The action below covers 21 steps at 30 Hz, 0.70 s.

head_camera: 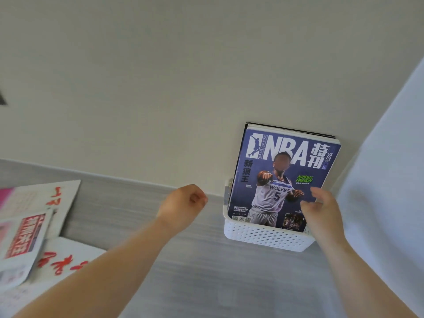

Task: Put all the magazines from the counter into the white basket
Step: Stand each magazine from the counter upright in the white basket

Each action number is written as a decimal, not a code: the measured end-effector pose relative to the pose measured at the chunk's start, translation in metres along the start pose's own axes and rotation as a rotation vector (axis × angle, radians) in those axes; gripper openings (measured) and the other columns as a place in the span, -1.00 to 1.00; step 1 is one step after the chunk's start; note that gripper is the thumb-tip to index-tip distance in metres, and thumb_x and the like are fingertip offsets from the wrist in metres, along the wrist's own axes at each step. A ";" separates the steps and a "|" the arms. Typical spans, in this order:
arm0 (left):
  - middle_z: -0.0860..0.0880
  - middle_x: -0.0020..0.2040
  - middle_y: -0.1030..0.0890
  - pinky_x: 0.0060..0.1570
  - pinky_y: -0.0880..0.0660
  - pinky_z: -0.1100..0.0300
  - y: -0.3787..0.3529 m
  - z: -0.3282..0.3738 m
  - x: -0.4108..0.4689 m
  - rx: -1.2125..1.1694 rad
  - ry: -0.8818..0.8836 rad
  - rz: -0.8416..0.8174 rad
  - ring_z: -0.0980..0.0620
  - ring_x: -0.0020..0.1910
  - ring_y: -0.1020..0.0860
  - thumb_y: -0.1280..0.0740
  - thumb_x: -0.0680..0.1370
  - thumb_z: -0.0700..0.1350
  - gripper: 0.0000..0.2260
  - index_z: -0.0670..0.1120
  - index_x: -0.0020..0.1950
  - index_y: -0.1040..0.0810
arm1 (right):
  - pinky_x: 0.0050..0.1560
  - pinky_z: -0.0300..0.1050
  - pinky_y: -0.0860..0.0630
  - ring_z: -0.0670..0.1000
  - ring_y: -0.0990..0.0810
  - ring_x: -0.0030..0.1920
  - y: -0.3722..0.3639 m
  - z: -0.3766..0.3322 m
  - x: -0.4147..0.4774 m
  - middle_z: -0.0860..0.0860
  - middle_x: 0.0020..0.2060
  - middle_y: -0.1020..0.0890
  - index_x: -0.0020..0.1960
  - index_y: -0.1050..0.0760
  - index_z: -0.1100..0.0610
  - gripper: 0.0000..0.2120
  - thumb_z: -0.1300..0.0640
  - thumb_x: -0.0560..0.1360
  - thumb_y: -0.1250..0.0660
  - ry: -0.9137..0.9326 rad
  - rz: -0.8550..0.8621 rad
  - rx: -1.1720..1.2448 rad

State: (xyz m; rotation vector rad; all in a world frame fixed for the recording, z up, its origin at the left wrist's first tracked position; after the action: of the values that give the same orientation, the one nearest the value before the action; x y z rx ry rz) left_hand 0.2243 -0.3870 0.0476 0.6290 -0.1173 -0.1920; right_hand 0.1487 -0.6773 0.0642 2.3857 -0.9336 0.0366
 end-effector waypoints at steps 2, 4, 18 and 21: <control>0.13 -0.36 -0.52 -0.37 -0.34 0.46 0.027 -0.020 -0.033 -0.037 0.003 0.027 0.18 -0.34 -0.50 -0.31 0.46 -0.19 -0.74 0.11 -0.37 -0.43 | -0.01 -0.13 -0.33 0.07 -0.47 0.01 -0.018 -0.016 -0.025 0.18 0.20 -0.50 0.23 -0.40 0.23 -0.66 0.33 0.46 -0.23 0.041 -0.069 -0.006; 0.14 -0.39 -0.54 -0.39 -0.33 0.55 0.055 -0.050 -0.066 -0.081 0.046 0.072 0.31 -0.42 -0.51 -0.33 0.45 -0.23 -0.70 0.12 -0.40 -0.44 | 0.02 -0.13 -0.33 0.11 -0.50 0.06 -0.039 -0.032 -0.053 0.19 0.20 -0.50 0.22 -0.42 0.23 -0.67 0.34 0.45 -0.23 0.068 -0.136 -0.025; 0.03 -0.38 -0.58 -0.33 -0.38 0.23 0.227 -0.281 -0.232 0.032 0.492 0.267 -0.04 -0.30 -0.53 -0.32 0.45 -0.24 -0.66 0.13 -0.42 -0.43 | 0.22 -0.11 -0.30 0.16 -0.48 0.20 -0.245 -0.085 -0.294 0.22 0.12 -0.57 0.10 -0.50 0.30 -0.73 0.39 0.40 -0.29 0.055 -0.515 -0.100; -0.01 -0.29 -0.61 -0.31 -0.36 0.20 0.253 -0.308 -0.240 0.055 0.528 0.250 0.03 -0.30 -0.50 -0.30 0.47 -0.21 -0.71 0.13 -0.37 -0.44 | 0.31 -0.23 -0.19 0.06 -0.38 0.31 -0.287 -0.107 -0.341 0.12 0.26 -0.48 0.22 -0.43 0.21 -0.65 0.27 0.44 -0.28 0.184 -0.576 -0.159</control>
State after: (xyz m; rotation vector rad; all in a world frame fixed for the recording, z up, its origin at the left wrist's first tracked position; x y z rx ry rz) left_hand 0.0772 0.0412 -0.0618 0.6951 0.3085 0.2221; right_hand 0.0909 -0.2416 -0.0664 2.3635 -0.1394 -0.0376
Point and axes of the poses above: each hand's wrist, its own x-axis towards the middle knuckle, its own y-axis out of the back of the hand, z = x × y, the point moved 8 cm from there along x, towards the middle knuckle
